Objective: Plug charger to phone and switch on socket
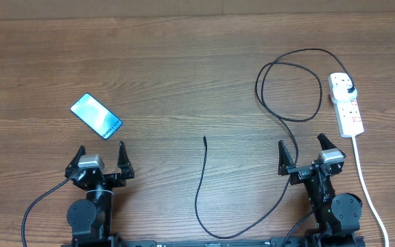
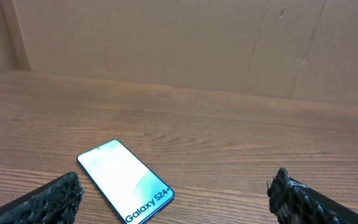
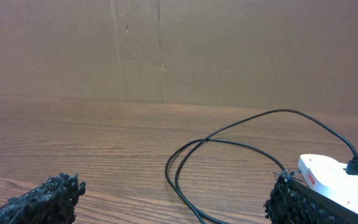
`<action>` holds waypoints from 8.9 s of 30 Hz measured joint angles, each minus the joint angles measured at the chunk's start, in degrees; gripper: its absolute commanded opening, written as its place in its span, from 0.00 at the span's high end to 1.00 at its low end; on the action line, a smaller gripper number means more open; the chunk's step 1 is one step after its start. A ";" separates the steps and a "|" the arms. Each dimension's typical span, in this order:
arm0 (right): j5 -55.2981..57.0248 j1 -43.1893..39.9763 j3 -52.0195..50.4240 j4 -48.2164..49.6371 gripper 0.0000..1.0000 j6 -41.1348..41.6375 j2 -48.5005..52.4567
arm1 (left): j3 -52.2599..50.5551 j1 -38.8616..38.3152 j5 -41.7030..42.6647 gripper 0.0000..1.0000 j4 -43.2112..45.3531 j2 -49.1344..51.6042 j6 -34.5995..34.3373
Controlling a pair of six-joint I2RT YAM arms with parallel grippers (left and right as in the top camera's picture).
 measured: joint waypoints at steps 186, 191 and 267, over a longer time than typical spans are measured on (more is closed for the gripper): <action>0.00 0.00 0.00 0.02 0.00 0.00 0.00 | 68.28 0.00 -2.97 0.00 -44.85 67.28 -7.87; 0.00 0.00 0.00 0.02 0.00 0.00 0.00 | 68.30 0.00 -3.89 0.00 -47.74 68.35 -10.01; 0.00 0.00 0.00 0.00 0.00 0.00 0.00 | 89.88 7.21 -3.58 0.00 -57.86 111.95 -27.39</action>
